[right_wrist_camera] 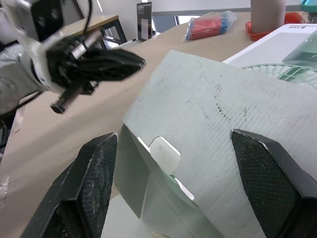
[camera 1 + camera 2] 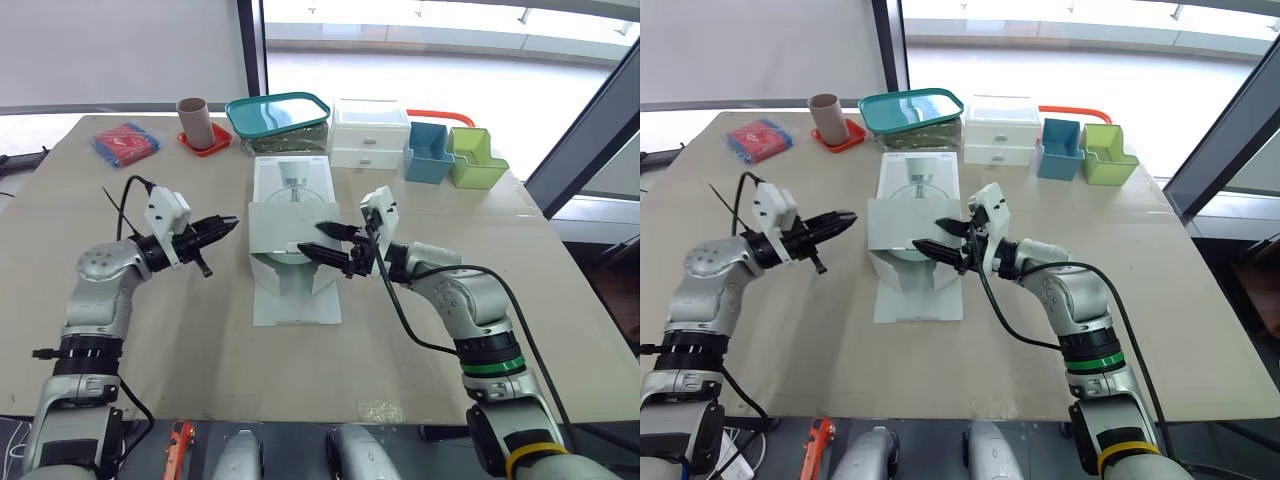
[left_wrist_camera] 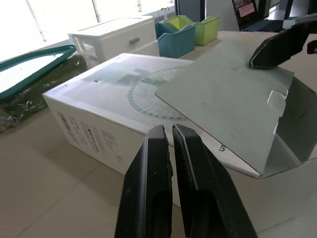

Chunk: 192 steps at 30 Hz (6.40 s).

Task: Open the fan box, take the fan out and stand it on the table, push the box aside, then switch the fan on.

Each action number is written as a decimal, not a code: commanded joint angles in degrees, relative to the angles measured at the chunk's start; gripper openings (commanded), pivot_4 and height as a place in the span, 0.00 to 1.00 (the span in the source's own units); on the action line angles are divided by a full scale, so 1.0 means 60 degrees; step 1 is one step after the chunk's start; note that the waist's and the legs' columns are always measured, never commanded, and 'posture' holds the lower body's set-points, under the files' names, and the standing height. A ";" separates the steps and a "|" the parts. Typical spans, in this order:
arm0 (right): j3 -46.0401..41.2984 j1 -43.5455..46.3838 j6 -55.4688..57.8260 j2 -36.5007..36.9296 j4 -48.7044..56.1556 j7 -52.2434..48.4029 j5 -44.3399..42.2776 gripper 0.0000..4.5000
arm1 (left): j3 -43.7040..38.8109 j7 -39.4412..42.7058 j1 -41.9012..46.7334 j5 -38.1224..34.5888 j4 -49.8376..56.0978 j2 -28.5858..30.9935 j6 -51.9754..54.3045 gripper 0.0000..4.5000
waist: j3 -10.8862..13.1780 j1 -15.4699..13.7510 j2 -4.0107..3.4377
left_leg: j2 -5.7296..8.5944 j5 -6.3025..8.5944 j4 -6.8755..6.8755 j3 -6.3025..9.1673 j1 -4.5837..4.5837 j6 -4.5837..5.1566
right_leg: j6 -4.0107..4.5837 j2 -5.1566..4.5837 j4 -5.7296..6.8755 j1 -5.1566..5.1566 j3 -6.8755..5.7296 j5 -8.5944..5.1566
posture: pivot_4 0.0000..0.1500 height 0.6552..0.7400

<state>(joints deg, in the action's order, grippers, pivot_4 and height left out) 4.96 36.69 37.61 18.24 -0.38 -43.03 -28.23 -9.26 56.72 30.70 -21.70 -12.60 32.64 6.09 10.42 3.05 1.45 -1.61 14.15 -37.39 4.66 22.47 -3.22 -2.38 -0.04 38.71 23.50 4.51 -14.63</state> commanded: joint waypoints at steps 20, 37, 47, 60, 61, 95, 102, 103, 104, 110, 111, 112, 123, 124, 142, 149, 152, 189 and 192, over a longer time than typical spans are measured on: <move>-0.0293 -0.0230 0.0340 0.0072 0.1207 0.0239 -0.0078 0.72 | 0.2102 0.0563 0.2229 0.1500 -0.2708 -0.0635 -0.0109 0.06 | 0.0000 -0.0041 0.0000 | 0.0007 -0.0001 -0.0001 0.0000 -0.0001 -0.0001 | 0.0002 0.0005 -0.0001 -0.0002 0.0000 0.0000 | 1.00 1.00; 0.1087 0.0111 0.1960 0.1206 0.2157 0.0928 0.1188 0.01 | 0.1932 0.0687 0.2221 0.1479 -0.3007 -0.0865 -0.0618 0.06 | 0.0000 -0.0042 0.0000 | 0.0008 -0.0001 -0.0001 0.0000 -0.0002 -0.0002 | 0.0002 0.0002 -0.0001 -0.0003 0.0001 -0.0001 | 1.00 1.00; 0.1048 -0.0183 0.2186 0.2315 0.3316 0.0167 0.0937 0.01 | 0.1877 0.0566 0.2182 0.1523 -0.3083 -0.0868 -0.0801 0.06 | -0.0001 -0.0049 0.0001 | 0.0012 0.0000 -0.0002 0.0000 0.0000 -0.0001 | -0.0004 -0.0002 -0.0004 -0.0005 0.0001 -0.0005 | 1.00 1.00; 0.1066 -0.0766 0.0913 0.3513 0.2720 -0.0858 0.1423 0.01 | 0.1800 0.0534 0.2158 0.1557 -0.3163 -0.0856 -0.0938 0.06 | 0.0000 -0.0046 0.0001 | 0.0011 0.0000 -0.0002 0.0000 -0.0004 0.0001 | -0.0003 0.0001 -0.0005 -0.0008 0.0002 -0.0004 | 1.00 1.00; 0.1058 -0.0715 0.0913 0.3432 0.2526 -0.0710 0.1528 0.01 | 0.1798 0.0539 0.2151 0.1559 -0.3154 -0.0851 -0.0937 0.06 | -0.0001 -0.0046 0.0002 | 0.0011 0.0000 -0.0003 0.0000 -0.0004 0.0000 | -0.0003 0.0000 -0.0005 -0.0009 0.0002 -0.0004 | 1.00 1.00; 0.0987 0.0251 0.0261 0.1534 0.1000 0.0244 0.2553 0.01 | 0.1823 0.0521 0.2074 0.1654 -0.2999 -0.0805 -0.0986 0.06 | 0.0000 -0.0042 0.0000 | 0.0012 -0.0001 -0.0003 -0.0001 -0.0003 -0.0001 | 0.0000 -0.0001 -0.0002 -0.0005 0.0002 -0.0002 | 1.00 1.00; 0.1030 0.0197 0.0254 0.1396 0.1205 0.0132 0.2518 0.01 | 0.1832 0.0480 0.1971 0.1661 -0.2856 -0.0790 -0.0943 0.06 | 0.0000 -0.0020 0.0000 | 0.0010 0.0000 -0.0003 -0.0001 -0.0004 0.0000 | 0.0001 0.0001 -0.0001 -0.0005 0.0002 -0.0002 | 1.00 1.00; 0.1014 0.0145 0.0252 0.1461 0.1213 0.0092 0.2536 0.01 | 0.1820 0.0486 0.1967 0.1659 -0.2861 -0.0760 -0.0954 0.06 | 0.0000 -0.0021 0.0000 | 0.0010 0.0000 -0.0003 -0.0001 -0.0004 0.0000 | 0.0001 0.0001 -0.0001 -0.0004 0.0002 -0.0002 | 1.00 1.00; 0.0974 0.0070 0.0232 0.1593 0.1219 0.0019 0.2556 0.01 | 0.1805 0.0483 0.1988 0.1668 -0.2910 -0.0732 -0.0977 0.06 | 0.0000 -0.0020 0.0000 | 0.0010 0.0000 -0.0003 -0.0001 -0.0004 0.0000 | 0.0001 0.0000 -0.0001 -0.0005 0.0002 -0.0002 | 1.00 1.00; 0.0417 -0.0520 0.0029 0.2670 0.1608 -0.0790 0.2300 0.01 | 0.1764 0.0468 0.2058 0.1670 -0.3046 -0.0685 -0.1033 0.06 | 0.0000 -0.0050 0.0000 | 0.0011 0.0000 -0.0003 -0.0001 -0.0002 0.0000 | -0.0001 -0.0001 -0.0003 -0.0006 0.0002 -0.0003 | 1.00 1.00; 0.0367 -0.0587 -0.0081 0.2802 0.1705 -0.0919 0.2240 0.01 | 0.1772 0.0457 0.2062 0.1674 -0.3057 -0.0693 -0.1044 0.06 | 0.0000 -0.0051 0.0000 | 0.0013 0.0000 -0.0003 -0.0001 -0.0002 0.0001 | -0.0003 -0.0003 -0.0003 -0.0007 0.0002 -0.0004 | 1.00 1.00; 0.0343 -0.0619 -0.0167 0.2893 0.1746 -0.1003 0.2195 0.01 | 0.1781 0.0444 0.2077 0.1680 -0.3070 -0.0705 -0.1045 0.06 | 0.0000 -0.0049 0.0000 | 0.0013 0.0000 -0.0003 -0.0001 -0.0001 0.0001 | -0.0003 -0.0004 -0.0004 -0.0007 0.0002 -0.0004 | 1.00 1.00; -0.0488 0.0183 0.0639 0.2190 0.1958 -0.0637 0.0911 0.01 | 0.1831 0.0407 0.2052 0.1722 -0.3099 -0.0809 -0.1105 0.06 | 0.0000 -0.0042 0.0000 | 0.0007 0.0000 -0.0004 -0.0001 -0.0008 0.0000 | 0.0002 0.0006 0.0001 -0.0009 0.0004 -0.0001 | 1.00 1.00; -0.0396 0.0260 0.0628 0.2085 0.1939 -0.0564 0.0933 0.01 | 0.1822 0.0412 0.2053 0.1718 -0.3102 -0.0799 -0.1108 0.06 | 0.0000 -0.0045 0.0000 | 0.0008 0.0000 -0.0004 -0.0001 -0.0007 0.0000 | 0.0002 0.0005 0.0000 -0.0009 0.0004 -0.0001 | 1.00 1.00; 0.0924 0.0973 -0.0616 0.1079 -0.0640 0.0071 0.2595 0.01 | 0.1513 0.0377 0.1923 0.1403 -0.2258 -0.0475 -0.0867 0.06 | 0.0001 -0.0037 -0.0001 | 0.0008 0.0000 -0.0002 -0.0002 -0.0004 0.0000 | 0.0003 0.0001 0.0002 -0.0003 0.0002 -0.0001 | 1.00 1.00; 0.0941 0.0861 -0.0698 0.1081 -0.0709 0.0040 0.2709 0.01 | 0.1514 0.0942 0.1357 0.0666 0.0008 -0.0142 0.0073 0.06 | 0.0001 -0.0034 -0.0001 | 0.0006 0.0000 -0.0003 0.0000 -0.0004 -0.0001 | 0.0004 0.0000 0.0003 -0.0004 0.0001 0.0000 | 1.00 1.00; 0.0957 0.0880 -0.0688 0.1041 -0.0741 0.0071 0.2744 0.01 | 0.1629 0.1223 0.1212 0.0509 0.0696 0.0088 0.0501 0.06 | 0.0001 -0.0041 -0.0001 | 0.0006 -0.0001 -0.0003 0.0000 -0.0006 -0.0001 | 0.0004 0.0000 0.0003 -0.0006 0.0000 0.0000 | 1.00 1.00; 0.1055 0.0653 -0.1091 0.0667 -0.0872 0.0189 0.3047 0.01 | 0.3170 0.3875 0.0666 0.2544 0.0921 0.3230 -0.0435 0.06 | 0.0004 0.0085 -0.0004 | -0.0008 0.0001 0.0002 -0.0007 -0.0012 0.0002 | 0.0020 0.0020 0.0014 -0.0001 0.0007 -0.0016 | 1.00 1.00; 0.1086 0.0600 -0.1116 0.0696 -0.0834 0.0168 0.3075 0.01 | 0.3163 0.3217 0.0758 0.2801 0.0318 0.2873 -0.0767 0.06 | 0.0004 0.0083 -0.0005 | -0.0008 0.0003 0.0003 -0.0007 -0.0015 0.0005 | 0.0022 0.0021 0.0016 -0.0001 0.0007 -0.0018 | 1.00 1.00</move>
<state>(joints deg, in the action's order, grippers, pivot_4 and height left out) 10.99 41.34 30.70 22.19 -4.96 -42.01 -10.80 11.22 79.64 34.21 -6.49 -7.94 51.31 3.72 10.44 3.55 1.42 -1.66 14.17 -37.37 4.62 22.38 -3.19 -2.25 0.08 38.81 23.50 4.55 -14.74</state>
